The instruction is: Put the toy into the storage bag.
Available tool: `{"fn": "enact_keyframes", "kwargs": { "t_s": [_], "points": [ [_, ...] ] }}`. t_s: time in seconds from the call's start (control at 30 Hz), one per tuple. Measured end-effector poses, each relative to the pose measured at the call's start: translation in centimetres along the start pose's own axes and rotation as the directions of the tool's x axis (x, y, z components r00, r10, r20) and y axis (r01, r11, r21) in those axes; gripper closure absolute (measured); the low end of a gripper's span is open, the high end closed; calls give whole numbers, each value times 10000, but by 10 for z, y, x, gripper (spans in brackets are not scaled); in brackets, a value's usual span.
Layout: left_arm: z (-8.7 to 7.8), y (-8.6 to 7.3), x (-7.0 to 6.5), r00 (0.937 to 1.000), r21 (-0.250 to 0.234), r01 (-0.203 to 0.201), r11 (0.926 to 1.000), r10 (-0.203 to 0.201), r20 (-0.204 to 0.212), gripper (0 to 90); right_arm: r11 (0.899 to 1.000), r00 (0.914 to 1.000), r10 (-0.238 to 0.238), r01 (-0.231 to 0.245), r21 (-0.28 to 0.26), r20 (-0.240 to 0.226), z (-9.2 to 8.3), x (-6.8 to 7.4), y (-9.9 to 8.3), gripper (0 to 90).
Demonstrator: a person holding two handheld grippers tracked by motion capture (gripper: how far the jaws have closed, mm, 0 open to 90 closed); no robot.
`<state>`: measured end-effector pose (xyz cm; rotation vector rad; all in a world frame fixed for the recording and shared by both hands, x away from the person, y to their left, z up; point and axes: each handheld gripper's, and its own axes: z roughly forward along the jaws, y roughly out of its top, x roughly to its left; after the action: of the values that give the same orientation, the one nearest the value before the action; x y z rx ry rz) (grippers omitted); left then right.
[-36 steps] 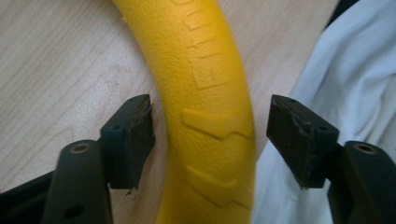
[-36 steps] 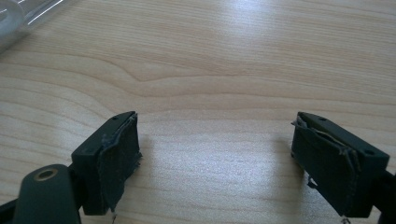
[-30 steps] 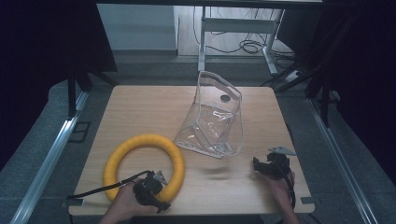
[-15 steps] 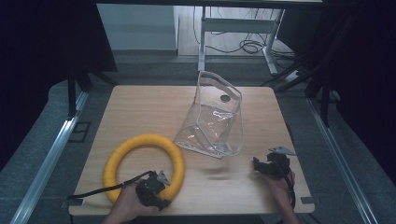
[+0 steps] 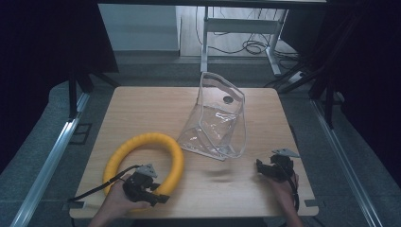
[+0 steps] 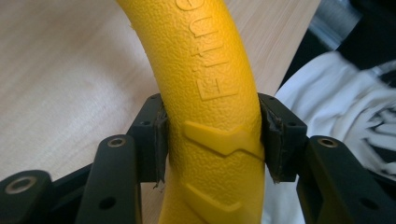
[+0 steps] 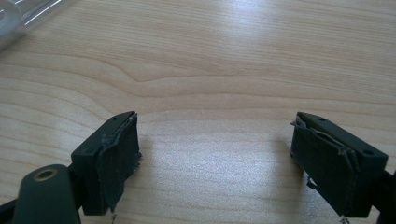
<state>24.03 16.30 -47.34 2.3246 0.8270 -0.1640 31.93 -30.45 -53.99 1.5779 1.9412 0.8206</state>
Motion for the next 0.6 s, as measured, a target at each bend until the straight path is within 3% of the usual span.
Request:
{"fn": "enact_keyframes", "kwargs": {
  "t_s": [0.23, 0.27, 0.37, 0.5, 0.6],
  "points": [
    [-15, 2, 4, 9997, -673, 151, 9976, -139, 184, 490, 10000, 10000, 9, -9, 2, -4, 0, 0, 0, 154],
    [-20, 2, 5, 9997, -982, 210, 9949, -194, 178, 491, 10000, 10000, 11, -11, -6, -9, 0, 0, 0, 154],
    [-24, 1, 6, 9998, -1227, 196, 9922, -182, 124, 491, 10000, 10000, 4, -4, 0, -4, 0, 0, 0, 154],
    [-35, 1, 8, 9998, -1747, 203, 9844, -186, 113, 491, 10000, 10000, -2, 2, -16, -11, 0, 0, 0, 154],
    [-49, -1, 10, 9993, -2529, 360, 9668, -341, 116, 492, 10000, 10000, 0, 0, -18, -13, 0, 0, 0, 155]
  ]
}}
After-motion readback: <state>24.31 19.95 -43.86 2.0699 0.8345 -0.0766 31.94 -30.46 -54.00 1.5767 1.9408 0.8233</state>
